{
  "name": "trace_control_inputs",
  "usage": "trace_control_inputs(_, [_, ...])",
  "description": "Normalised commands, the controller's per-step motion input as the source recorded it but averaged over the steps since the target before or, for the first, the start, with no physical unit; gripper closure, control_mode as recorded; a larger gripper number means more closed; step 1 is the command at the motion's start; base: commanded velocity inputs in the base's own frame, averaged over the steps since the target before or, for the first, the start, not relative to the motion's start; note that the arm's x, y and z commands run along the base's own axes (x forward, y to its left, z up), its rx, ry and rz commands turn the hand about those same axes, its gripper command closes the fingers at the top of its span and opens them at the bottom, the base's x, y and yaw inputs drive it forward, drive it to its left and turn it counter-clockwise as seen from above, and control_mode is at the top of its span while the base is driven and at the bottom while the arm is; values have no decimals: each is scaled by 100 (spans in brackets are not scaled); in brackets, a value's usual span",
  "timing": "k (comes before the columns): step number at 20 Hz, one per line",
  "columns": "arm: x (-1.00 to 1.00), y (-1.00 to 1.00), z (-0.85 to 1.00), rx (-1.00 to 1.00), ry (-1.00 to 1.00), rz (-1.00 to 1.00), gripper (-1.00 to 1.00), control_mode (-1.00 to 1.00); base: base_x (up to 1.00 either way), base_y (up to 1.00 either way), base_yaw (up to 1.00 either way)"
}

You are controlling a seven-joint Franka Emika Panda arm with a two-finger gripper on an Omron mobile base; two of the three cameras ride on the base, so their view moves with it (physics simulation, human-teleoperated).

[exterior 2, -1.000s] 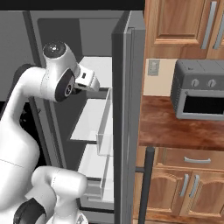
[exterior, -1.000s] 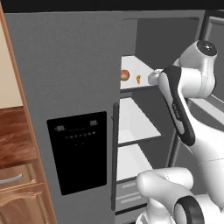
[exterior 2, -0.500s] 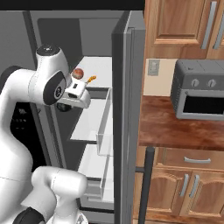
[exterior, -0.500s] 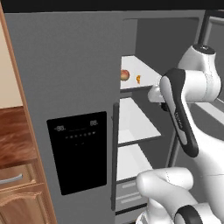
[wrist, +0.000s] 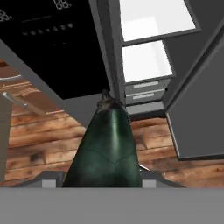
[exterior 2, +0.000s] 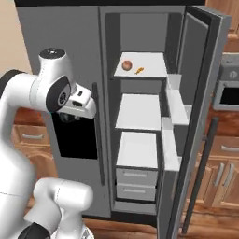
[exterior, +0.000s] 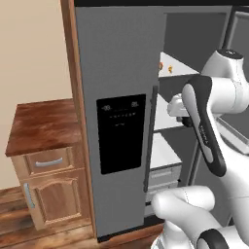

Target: Open the fridge, remove the peach, eggplant, and shrimp, and place them on any counter.

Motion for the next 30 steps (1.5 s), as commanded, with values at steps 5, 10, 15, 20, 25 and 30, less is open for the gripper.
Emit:
trace_control_inputs(5, [0,0,0,0,0,0,100,100,13,100,28])
trace_control_inputs(10, [0,0,0,0,0,0,100,100,57,100,37])
trace_control_inputs(15, [0,0,0,0,0,0,100,100,82,73,16])
trace_control_inputs(20, [0,0,0,0,0,0,100,100,92,33,-20])
trace_control_inputs(25, [37,1,-4,0,3,-11,100,-100,60,18,-21])
trace_control_inputs(30, [100,-1,-66,-3,12,-20,100,-100,0,0,0])
